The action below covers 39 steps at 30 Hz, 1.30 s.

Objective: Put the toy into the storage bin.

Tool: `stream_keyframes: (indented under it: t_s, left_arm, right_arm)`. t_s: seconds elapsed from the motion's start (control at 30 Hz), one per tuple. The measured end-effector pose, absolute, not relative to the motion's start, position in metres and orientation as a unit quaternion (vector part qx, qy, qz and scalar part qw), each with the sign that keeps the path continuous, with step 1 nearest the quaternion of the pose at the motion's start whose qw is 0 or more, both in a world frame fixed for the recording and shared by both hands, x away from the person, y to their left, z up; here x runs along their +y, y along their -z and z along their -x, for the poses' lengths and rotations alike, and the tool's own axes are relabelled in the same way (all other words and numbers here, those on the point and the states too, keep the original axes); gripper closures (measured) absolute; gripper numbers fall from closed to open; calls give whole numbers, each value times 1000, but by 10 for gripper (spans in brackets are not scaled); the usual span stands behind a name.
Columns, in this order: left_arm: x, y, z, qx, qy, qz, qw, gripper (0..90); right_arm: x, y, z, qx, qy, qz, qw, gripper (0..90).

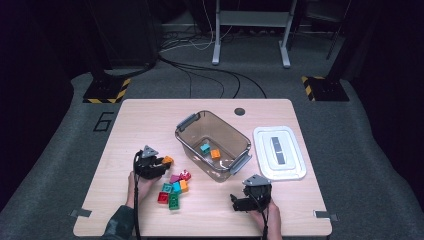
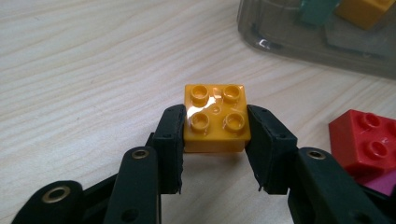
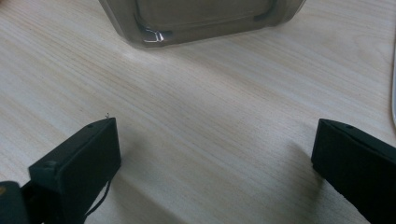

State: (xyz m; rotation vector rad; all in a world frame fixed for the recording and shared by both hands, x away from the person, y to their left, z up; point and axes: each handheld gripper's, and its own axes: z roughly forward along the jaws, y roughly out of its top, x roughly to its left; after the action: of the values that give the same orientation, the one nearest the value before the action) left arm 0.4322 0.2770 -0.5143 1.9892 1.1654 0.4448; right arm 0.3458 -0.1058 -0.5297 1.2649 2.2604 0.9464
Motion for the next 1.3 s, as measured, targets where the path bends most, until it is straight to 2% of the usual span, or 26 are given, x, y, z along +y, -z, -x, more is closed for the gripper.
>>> stream_keyframes:
  t_s: [0.73, 1.3]
  left_arm:
    - [284, 446, -418, 419, -208, -782, 412, 587]
    - [277, 393, -425, 393, -240, -766, 448, 587]
  right_arm:
    - [-105, 530, -346, 802, -338, -454, 190, 4]
    - [-105, 530, -346, 803, -338, -453, 190, 4]
